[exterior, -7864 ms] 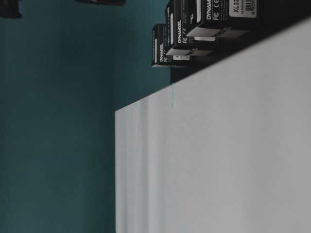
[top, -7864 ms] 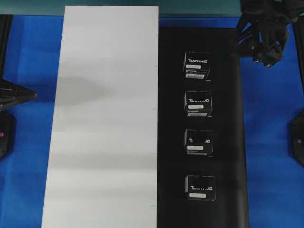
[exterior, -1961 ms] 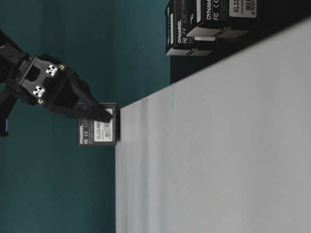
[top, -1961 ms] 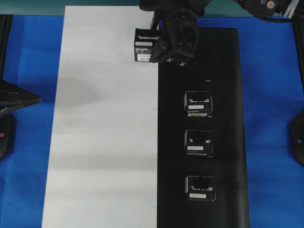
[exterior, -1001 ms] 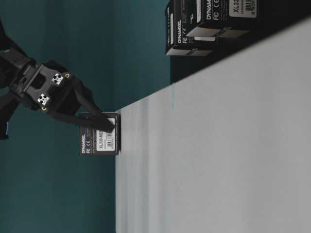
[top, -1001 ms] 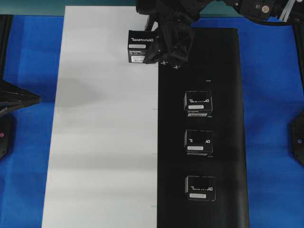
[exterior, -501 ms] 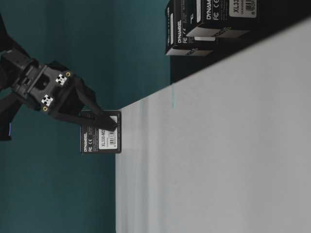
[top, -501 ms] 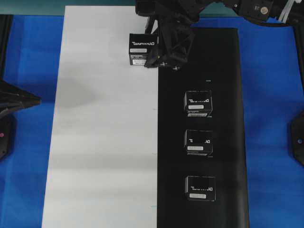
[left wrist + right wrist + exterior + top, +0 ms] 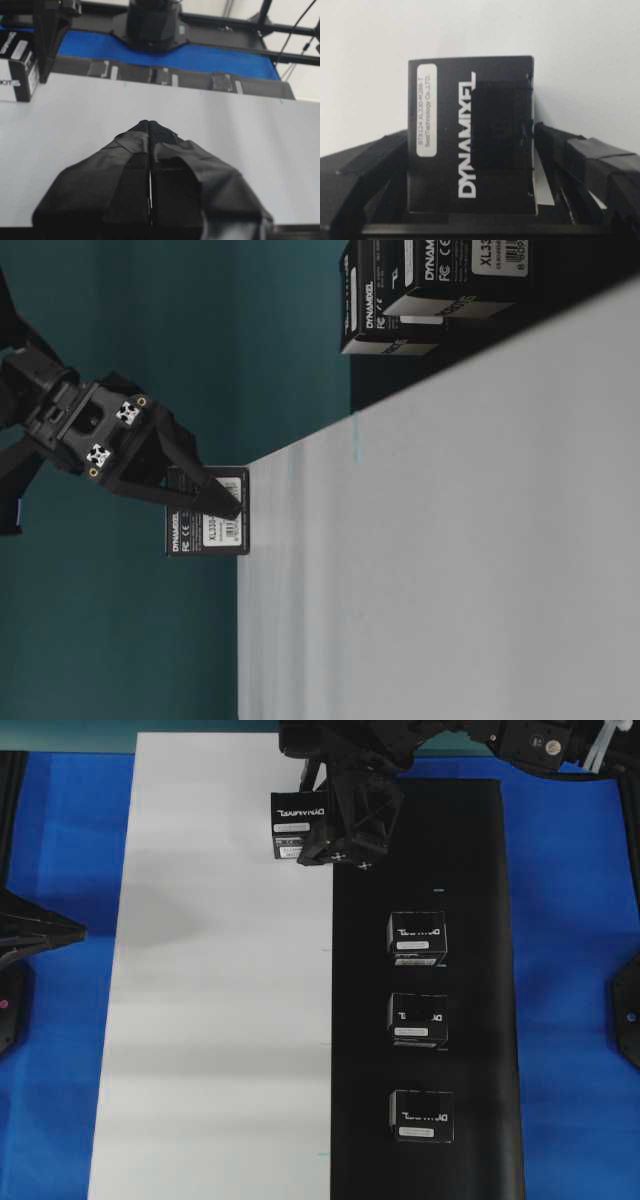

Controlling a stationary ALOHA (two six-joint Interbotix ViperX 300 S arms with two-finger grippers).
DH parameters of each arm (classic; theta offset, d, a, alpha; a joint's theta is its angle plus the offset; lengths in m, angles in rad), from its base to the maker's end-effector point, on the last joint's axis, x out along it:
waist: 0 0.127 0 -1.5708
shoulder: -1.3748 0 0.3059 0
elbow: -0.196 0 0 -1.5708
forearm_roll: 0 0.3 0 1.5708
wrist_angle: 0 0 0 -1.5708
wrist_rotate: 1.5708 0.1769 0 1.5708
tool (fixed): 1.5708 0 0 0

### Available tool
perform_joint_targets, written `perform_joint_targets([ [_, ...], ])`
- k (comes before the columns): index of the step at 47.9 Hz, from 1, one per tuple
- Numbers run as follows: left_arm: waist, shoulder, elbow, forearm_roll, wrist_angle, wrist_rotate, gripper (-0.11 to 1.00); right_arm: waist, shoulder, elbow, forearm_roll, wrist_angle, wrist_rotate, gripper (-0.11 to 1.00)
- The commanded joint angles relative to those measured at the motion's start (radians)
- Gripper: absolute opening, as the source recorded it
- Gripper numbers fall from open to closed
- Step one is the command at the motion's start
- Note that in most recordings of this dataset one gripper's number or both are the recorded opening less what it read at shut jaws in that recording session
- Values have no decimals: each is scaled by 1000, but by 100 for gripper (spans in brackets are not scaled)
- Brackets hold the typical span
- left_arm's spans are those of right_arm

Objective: Place the box from the black base onto the white base.
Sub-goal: 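Lower the box onto the white board's top edge and open the right gripper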

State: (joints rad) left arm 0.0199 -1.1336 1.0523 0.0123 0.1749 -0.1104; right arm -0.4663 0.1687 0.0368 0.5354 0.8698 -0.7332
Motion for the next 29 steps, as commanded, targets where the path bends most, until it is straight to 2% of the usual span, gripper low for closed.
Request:
perform_joint_targets([
  [1,2,6,-14,3,-5,0,-6,8,-2,-6,3,-6,5,98],
  [29,2,6,-15,3,-5,0,-6,-11,-87,-3,9,-44,23,98],
])
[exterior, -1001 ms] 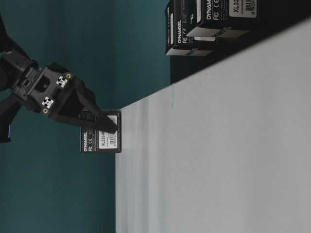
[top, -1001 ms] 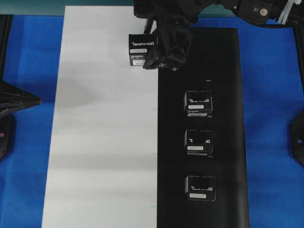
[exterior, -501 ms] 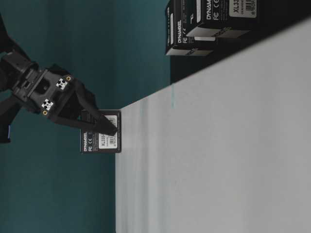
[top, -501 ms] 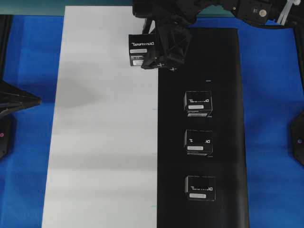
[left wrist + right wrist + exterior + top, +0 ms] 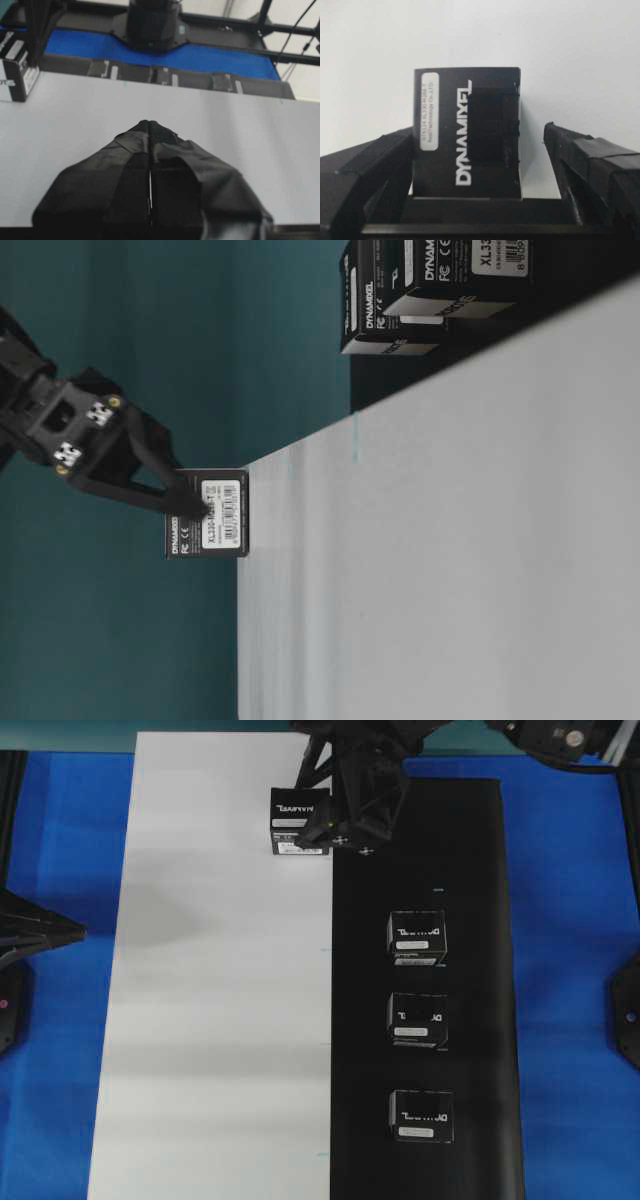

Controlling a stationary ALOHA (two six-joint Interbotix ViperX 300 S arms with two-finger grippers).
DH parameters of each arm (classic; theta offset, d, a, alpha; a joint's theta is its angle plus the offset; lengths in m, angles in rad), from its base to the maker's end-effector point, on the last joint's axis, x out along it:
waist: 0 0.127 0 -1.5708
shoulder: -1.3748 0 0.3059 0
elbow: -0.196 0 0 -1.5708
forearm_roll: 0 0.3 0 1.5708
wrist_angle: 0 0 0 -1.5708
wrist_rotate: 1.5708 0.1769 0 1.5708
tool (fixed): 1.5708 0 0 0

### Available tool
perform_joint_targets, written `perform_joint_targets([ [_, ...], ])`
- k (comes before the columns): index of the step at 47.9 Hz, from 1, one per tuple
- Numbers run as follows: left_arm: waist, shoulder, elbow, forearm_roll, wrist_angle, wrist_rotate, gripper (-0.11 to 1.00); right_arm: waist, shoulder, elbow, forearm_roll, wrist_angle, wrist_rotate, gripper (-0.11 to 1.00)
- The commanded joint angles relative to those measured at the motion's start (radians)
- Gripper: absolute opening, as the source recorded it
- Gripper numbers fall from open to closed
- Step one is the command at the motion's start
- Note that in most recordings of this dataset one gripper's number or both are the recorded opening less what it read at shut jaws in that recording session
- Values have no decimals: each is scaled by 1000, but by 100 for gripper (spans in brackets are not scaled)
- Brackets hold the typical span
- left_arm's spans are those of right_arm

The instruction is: Place the box from the black base onto the white base.

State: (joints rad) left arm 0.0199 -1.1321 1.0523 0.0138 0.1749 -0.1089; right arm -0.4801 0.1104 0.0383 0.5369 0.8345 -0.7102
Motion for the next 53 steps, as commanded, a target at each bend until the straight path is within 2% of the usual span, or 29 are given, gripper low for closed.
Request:
perform_joint_targets([
  [1,2,5,-15,2,-5,-2,-6,3,-35,-5,9,-9,2,98],
  [13,2,-5,-17,2,-5,-3,-6,3,-110,6,20,-9,15,98],
  [21,2,-6,-17,2,-5,-2,-6,3,-184,54,26,-14,11,98],
  [34,2,-2,-14,2,-5,-3,-6,3,-342,224,60,-133,6,98],
  [43,2,-2,-14,2,-5,-2,-6,29,-434,337,60,-244,6,98],
  [53,2,0,-14,2,-6,-2,-6,66,-492,402,61,-267,17,98],
])
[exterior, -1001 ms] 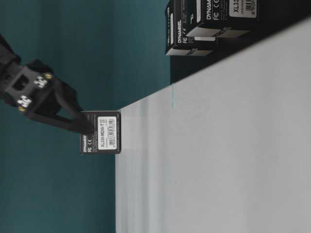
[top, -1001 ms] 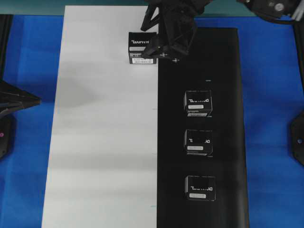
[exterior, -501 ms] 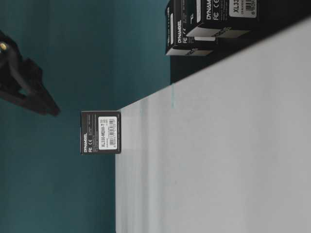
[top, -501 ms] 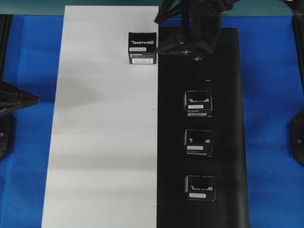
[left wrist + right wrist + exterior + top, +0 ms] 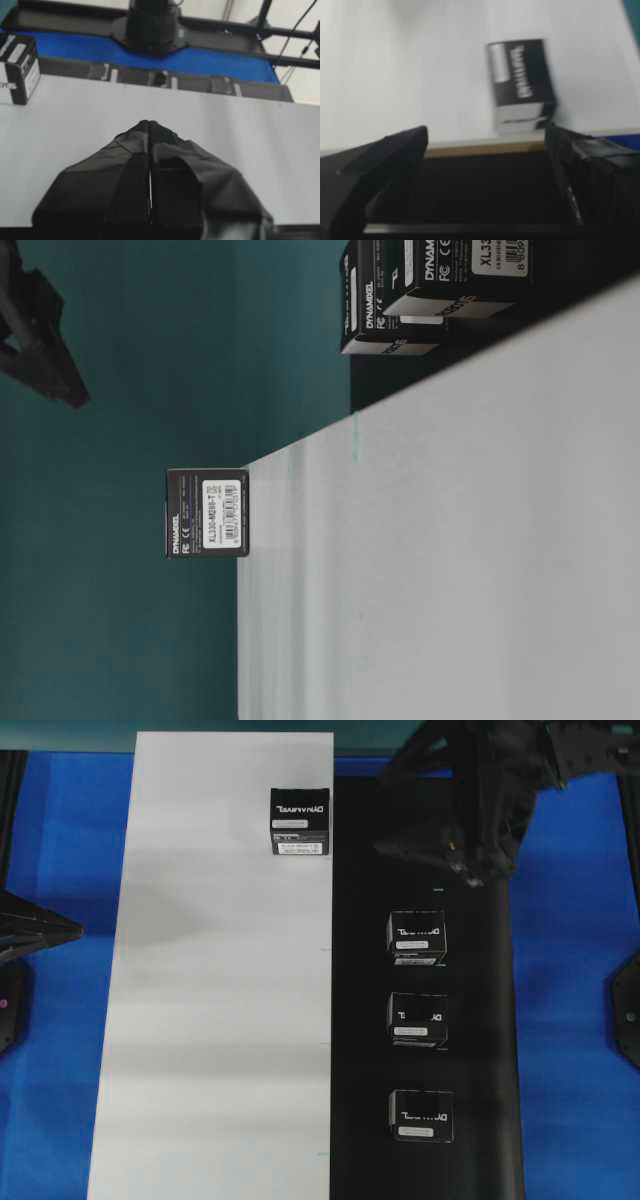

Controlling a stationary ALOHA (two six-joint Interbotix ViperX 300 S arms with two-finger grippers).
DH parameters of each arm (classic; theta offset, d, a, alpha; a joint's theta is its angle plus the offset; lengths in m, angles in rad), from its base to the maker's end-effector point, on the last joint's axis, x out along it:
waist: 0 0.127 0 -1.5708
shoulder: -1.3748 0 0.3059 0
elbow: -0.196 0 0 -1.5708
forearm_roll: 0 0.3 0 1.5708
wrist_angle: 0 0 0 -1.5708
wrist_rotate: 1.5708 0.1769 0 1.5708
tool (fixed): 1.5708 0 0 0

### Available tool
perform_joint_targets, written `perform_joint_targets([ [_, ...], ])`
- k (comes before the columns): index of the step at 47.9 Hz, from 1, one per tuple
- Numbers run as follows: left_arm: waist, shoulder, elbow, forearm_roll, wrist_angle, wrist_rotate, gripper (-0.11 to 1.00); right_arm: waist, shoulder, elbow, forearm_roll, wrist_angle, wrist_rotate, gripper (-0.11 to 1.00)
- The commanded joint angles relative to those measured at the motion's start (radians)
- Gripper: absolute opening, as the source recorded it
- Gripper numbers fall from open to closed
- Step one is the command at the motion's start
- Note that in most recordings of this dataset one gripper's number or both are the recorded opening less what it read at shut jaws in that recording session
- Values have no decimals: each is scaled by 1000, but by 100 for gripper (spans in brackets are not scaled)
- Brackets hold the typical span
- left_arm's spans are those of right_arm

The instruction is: Place the box from the black base onto the white base.

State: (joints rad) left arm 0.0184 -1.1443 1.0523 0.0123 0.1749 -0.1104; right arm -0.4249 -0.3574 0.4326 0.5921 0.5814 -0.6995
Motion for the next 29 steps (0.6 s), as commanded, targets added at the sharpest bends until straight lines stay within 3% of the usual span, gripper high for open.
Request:
perform_joint_targets([
  [1,3,12,-14,3,-5,0,-6,11,-28,11,5,-14,8,98],
  [29,3,11,-14,3,-15,0,-6,6,-169,138,5,-72,6,98],
])
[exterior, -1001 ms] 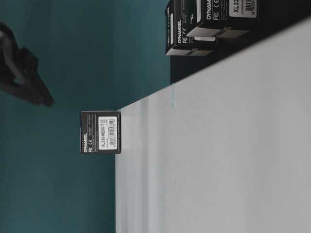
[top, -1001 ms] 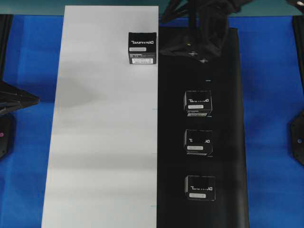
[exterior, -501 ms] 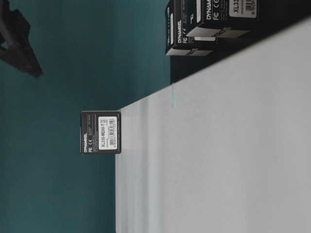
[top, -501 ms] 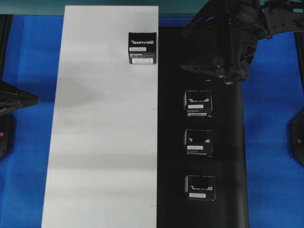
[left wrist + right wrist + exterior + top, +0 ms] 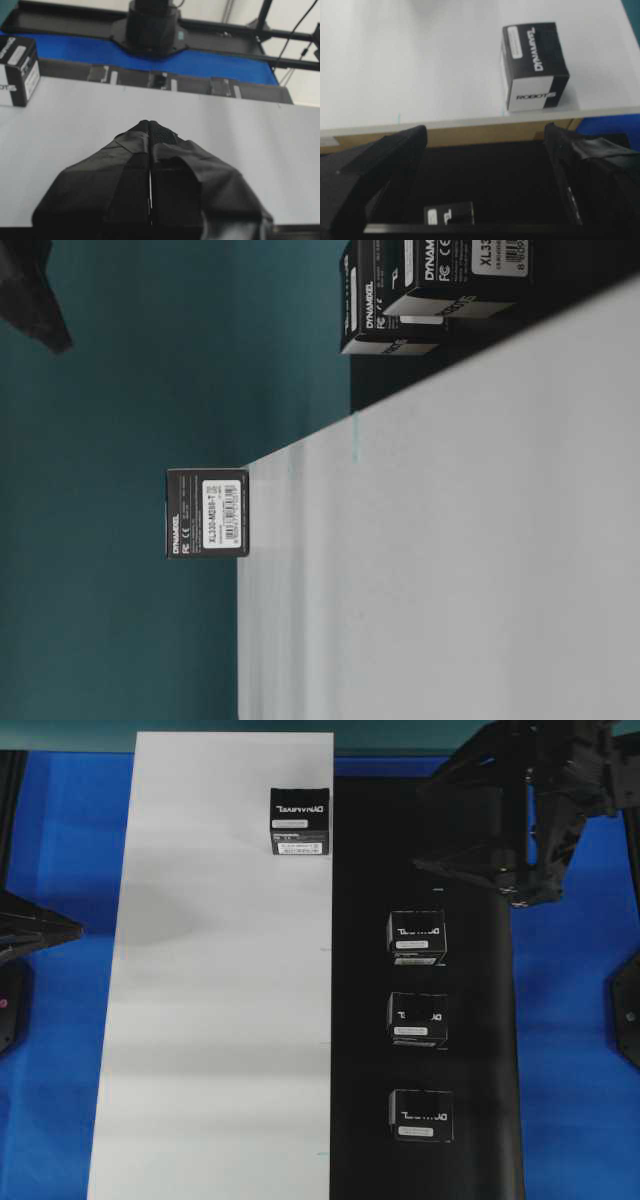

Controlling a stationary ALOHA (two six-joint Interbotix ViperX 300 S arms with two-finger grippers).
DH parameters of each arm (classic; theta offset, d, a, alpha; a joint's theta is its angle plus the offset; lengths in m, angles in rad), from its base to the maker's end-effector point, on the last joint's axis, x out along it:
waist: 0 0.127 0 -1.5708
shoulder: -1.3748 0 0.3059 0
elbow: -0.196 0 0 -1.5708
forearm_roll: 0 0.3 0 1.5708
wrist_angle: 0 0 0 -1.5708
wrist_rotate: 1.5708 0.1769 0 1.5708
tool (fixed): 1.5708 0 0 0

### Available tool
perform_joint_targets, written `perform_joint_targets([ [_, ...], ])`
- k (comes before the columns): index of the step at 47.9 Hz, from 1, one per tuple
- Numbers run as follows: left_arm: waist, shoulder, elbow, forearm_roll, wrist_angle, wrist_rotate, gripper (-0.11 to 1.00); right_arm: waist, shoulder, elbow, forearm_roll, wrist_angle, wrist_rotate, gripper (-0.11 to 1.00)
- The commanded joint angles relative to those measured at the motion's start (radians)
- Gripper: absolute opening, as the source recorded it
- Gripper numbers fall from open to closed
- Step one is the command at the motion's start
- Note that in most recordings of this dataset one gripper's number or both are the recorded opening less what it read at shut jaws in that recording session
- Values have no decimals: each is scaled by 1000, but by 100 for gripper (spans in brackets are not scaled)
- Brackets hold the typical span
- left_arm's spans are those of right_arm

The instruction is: Place the box from the black base onto the white base.

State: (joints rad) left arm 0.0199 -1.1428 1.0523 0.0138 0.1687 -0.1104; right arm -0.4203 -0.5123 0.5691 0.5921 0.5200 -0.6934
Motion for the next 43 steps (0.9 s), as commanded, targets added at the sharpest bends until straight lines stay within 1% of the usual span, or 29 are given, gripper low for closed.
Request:
perform_joint_targets([
  [1,2,11,-14,2,-9,0,-6,2,-17,3,5,-12,0,98],
  [12,2,11,-14,2,-11,0,-6,0,-29,20,5,-40,0,98],
  [28,2,12,-17,2,-11,0,-6,2,-38,28,5,-37,2,98],
  [43,2,12,-17,0,-11,0,-6,6,-95,71,5,-41,-2,97],
])
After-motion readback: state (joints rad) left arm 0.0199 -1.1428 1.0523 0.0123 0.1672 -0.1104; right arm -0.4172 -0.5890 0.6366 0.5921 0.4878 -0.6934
